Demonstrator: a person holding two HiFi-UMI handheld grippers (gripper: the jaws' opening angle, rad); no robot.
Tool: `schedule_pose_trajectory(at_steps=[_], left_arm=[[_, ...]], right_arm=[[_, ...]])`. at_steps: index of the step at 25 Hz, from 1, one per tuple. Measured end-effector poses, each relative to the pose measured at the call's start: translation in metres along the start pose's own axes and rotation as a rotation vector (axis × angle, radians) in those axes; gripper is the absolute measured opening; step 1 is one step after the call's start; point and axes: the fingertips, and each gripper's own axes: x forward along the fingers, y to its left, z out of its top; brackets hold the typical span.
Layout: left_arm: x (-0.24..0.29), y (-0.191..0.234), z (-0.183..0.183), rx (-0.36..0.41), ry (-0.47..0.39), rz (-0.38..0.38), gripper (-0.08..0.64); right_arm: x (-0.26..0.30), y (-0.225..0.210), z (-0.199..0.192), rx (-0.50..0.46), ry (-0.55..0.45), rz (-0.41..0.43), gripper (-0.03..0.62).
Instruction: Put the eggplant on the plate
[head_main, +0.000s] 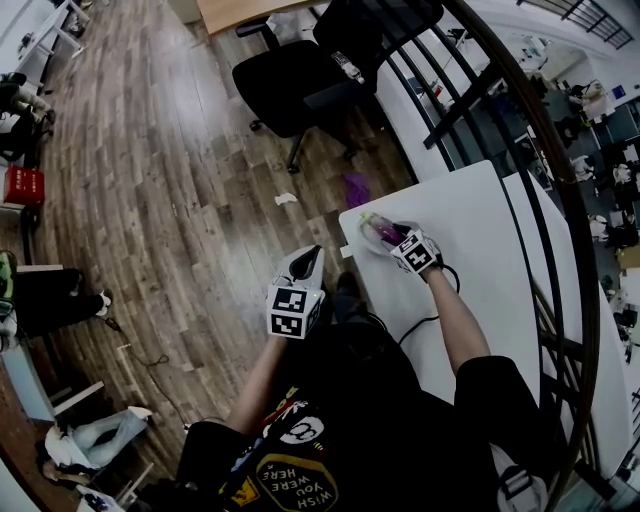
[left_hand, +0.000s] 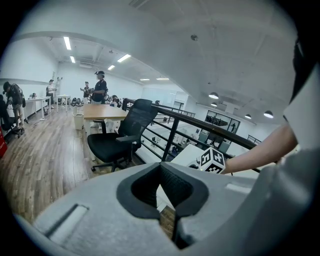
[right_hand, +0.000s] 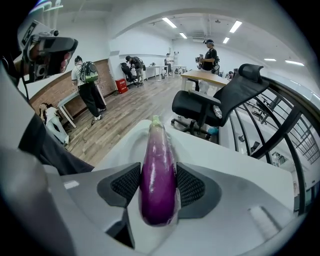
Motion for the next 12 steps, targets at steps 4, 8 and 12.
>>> schedule_pose_trajectory(at_steps=[4, 8, 12], left_arm=[[0.002, -0.002, 0.001, 0.004, 0.002, -0.011, 0.005], [0.004, -0.004, 0.005, 0.012, 0.002, -0.028, 0.005], [0.008, -0.009, 0.006, 0.021, -0.006, -0.051, 0.005]], right_arm=[[-0.001, 0.001, 0.003, -0.027, 0.006, -0.015, 0.235], [-0.003, 0.000, 0.005, -0.021, 0.002, -0.038, 0.235], [-0.015, -0.001, 0.008, 0.029, -0.053, -0.070, 0.235]])
